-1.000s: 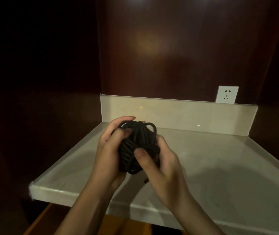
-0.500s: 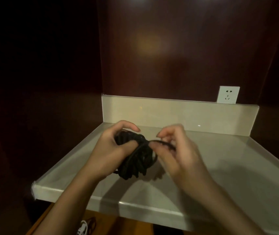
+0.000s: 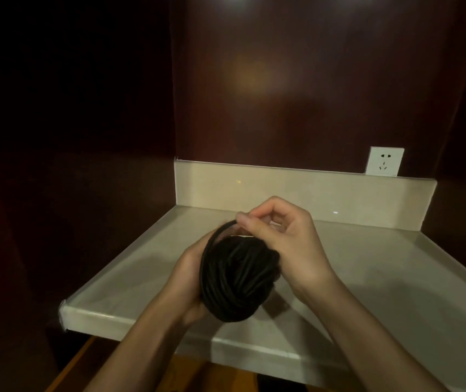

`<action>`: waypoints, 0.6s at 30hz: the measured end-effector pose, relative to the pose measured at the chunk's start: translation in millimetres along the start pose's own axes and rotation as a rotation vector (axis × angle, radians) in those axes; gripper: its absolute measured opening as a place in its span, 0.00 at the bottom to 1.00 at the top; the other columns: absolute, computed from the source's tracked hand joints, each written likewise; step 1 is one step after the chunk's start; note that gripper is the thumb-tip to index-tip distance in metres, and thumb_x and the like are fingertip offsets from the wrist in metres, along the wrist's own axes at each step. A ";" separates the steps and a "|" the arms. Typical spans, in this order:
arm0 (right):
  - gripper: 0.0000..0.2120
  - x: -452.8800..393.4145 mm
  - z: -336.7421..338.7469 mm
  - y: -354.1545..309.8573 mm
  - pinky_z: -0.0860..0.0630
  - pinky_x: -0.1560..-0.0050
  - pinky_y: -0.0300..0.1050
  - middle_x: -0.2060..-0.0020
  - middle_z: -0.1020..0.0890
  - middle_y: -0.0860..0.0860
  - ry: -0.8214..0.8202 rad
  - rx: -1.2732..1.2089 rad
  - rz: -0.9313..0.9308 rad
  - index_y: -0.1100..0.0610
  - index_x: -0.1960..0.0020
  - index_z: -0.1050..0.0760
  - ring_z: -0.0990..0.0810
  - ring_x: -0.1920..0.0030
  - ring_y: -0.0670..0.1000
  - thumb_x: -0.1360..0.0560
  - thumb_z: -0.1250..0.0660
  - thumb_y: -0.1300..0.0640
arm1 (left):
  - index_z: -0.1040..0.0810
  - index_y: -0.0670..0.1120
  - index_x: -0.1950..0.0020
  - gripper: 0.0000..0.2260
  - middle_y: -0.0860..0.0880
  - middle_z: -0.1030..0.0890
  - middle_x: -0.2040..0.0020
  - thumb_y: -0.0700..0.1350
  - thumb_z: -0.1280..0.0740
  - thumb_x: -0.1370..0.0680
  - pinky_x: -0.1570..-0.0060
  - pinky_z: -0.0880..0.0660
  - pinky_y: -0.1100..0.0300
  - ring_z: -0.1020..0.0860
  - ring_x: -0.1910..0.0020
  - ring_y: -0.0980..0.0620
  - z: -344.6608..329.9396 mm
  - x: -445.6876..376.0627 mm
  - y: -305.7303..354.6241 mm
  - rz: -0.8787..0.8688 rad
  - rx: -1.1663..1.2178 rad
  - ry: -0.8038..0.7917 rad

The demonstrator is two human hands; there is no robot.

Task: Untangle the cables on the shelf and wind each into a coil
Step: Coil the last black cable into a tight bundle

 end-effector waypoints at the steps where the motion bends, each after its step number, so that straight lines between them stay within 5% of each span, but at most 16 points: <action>1: 0.05 0.0 -0.8 -0.1 0.23 0.57 0.38 0.66 0.17 0.52 0.006 0.019 -0.014 0.64 0.59 0.22 0.16 0.62 0.49 0.27 0.27 0.64 | 0.13 0.47 0.45 0.25 0.40 0.17 0.42 0.63 0.36 0.27 0.46 0.18 0.48 0.16 0.46 0.43 -1.2 2.3 0.4 0.004 0.035 -0.012; 3: 0.06 -0.6 0.4 0.2 0.23 0.58 0.38 0.67 0.17 0.51 0.018 0.032 -0.063 0.64 0.59 0.21 0.18 0.63 0.48 0.27 0.26 0.63 | 0.15 0.48 0.40 0.29 0.41 0.17 0.39 0.68 0.31 0.31 0.44 0.19 0.50 0.18 0.42 0.43 -3.1 0.9 3.5 -0.031 -0.038 -0.125; 5: 0.06 -1.9 3.3 0.7 0.23 0.59 0.38 0.66 0.18 0.53 0.021 -0.005 -0.121 0.65 0.57 0.21 0.18 0.64 0.48 0.28 0.26 0.62 | 0.15 0.48 0.40 0.24 0.43 0.17 0.40 0.55 0.23 0.34 0.42 0.21 0.55 0.19 0.41 0.42 -4.4 -4.4 6.6 -0.049 -0.097 -0.148; 9: 0.06 0.8 6.4 1.9 0.28 0.71 0.37 0.71 0.20 0.49 0.050 -0.073 -0.219 0.65 0.55 0.23 0.23 0.71 0.44 0.26 0.29 0.62 | 0.22 0.35 0.34 0.20 0.36 0.20 0.38 0.46 0.35 0.22 0.34 0.27 0.51 0.21 0.38 0.40 2.8 -4.2 4.7 -0.047 0.280 -0.315; 12: 0.05 6.2 6.1 10.1 0.32 0.73 0.36 0.73 0.24 0.47 0.081 0.058 -0.228 0.63 0.54 0.25 0.27 0.76 0.42 0.22 0.32 0.61 | 0.15 0.35 0.48 0.22 0.34 0.18 0.46 0.44 0.24 0.38 0.45 0.19 0.46 0.17 0.51 0.36 3.6 -9.7 -3.4 -0.054 0.469 -0.094; 18: 0.05 16.0 5.0 21.3 0.35 0.76 0.37 0.74 0.27 0.47 0.077 0.018 -0.262 0.59 0.53 0.25 0.32 0.76 0.46 0.19 0.38 0.64 | 0.16 0.38 0.47 0.19 0.37 0.19 0.50 0.49 0.39 0.25 0.35 0.31 0.45 0.20 0.53 0.41 6.6 -12.2 -14.8 -0.074 0.544 0.230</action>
Point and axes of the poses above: each hand's wrist, its own x-axis away from the middle knuckle, its own z-axis out of the back of the hand, y = z × x, the point moved 1 cm from there along -x, towards the middle knuckle
